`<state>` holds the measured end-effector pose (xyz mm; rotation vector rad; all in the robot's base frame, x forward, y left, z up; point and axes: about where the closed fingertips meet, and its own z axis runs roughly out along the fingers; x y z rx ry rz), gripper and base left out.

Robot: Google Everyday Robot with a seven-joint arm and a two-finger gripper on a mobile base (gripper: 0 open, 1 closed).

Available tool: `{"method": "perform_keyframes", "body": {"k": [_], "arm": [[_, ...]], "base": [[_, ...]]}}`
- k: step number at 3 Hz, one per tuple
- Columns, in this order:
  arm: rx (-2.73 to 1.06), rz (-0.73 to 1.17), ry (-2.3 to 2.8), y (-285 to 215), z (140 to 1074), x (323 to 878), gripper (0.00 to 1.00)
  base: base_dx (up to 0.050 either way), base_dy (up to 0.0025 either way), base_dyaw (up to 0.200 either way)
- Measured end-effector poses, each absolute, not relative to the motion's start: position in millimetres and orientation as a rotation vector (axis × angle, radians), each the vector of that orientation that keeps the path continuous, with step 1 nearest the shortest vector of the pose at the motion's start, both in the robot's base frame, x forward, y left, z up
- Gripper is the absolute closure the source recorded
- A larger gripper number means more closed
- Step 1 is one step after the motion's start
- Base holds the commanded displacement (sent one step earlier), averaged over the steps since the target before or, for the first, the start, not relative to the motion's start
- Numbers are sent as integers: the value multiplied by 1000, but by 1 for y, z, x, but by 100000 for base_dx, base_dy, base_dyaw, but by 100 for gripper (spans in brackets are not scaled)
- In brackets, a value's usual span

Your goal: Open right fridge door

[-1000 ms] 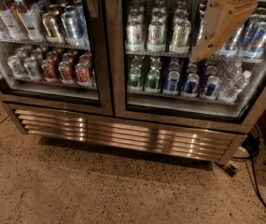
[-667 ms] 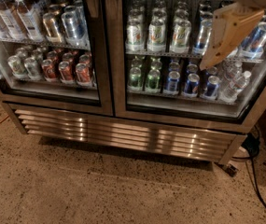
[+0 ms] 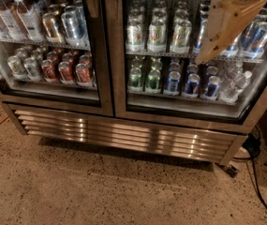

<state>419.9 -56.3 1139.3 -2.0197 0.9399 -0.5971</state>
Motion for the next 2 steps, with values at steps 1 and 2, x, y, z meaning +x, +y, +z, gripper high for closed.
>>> {"method": "perform_keyframes", "body": {"k": [1, 2], "arm": [[-2010, -603, 938, -72, 1134, 418, 0], [-1985, -556, 956, -102, 1113, 431, 0]], "base": [[0, 0, 0], [0, 0, 0]]}}
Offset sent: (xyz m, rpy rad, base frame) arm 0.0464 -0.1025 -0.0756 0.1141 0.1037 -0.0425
